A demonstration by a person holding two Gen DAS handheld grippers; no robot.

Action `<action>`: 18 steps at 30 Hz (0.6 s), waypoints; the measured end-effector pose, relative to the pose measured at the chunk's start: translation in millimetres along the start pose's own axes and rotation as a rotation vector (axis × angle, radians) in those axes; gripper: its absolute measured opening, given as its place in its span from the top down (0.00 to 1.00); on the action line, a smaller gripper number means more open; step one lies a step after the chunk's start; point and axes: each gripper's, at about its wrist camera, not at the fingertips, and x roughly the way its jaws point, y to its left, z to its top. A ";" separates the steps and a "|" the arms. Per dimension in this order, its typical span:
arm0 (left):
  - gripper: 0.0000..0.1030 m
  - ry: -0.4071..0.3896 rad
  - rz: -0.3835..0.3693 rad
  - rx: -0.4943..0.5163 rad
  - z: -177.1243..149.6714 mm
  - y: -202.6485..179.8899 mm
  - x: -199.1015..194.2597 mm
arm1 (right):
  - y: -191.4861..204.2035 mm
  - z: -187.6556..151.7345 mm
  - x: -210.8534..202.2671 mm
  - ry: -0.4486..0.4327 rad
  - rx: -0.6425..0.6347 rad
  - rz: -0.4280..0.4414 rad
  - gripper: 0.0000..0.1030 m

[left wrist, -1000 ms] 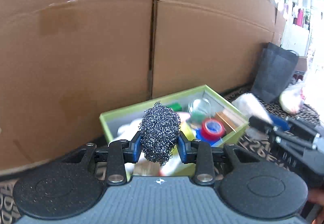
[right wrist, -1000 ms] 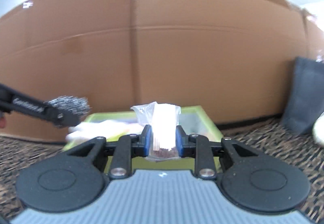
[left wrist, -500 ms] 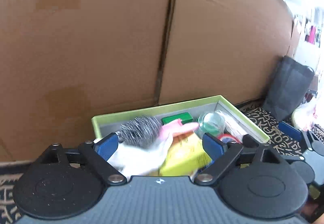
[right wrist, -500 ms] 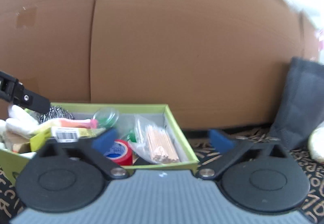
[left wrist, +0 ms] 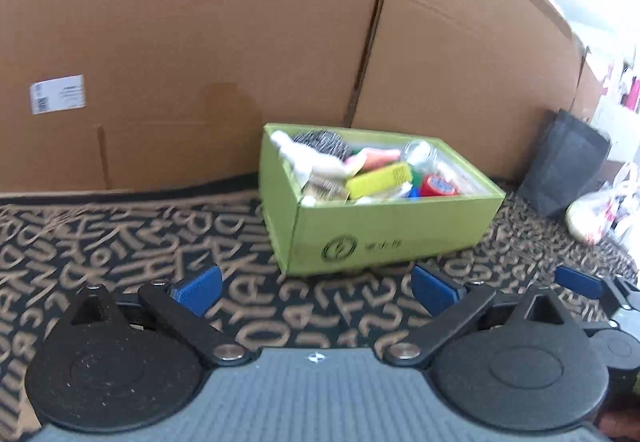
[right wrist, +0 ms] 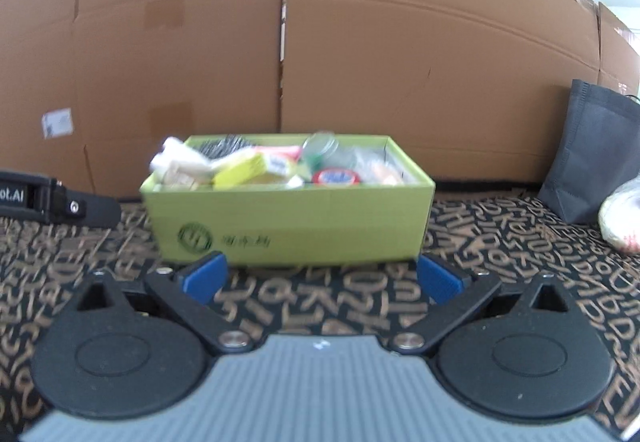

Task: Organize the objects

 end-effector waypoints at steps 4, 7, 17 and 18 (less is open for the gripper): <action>0.00 0.054 0.079 0.028 -8.4 -3.4 -16.3 | 6.4 -11.0 -17.5 0.038 0.023 0.007 0.00; 0.00 0.076 0.107 0.055 -14.9 -7.6 -25.3 | 12.2 -13.0 -24.1 0.053 0.022 0.016 0.00; 0.00 0.059 0.118 0.057 -20.2 -5.1 -47.8 | 20.3 -10.6 -38.1 0.035 0.036 -0.010 0.00; 0.00 0.060 0.119 0.054 -20.5 -5.2 -48.9 | 20.0 -11.1 -38.3 0.038 0.044 -0.010 0.00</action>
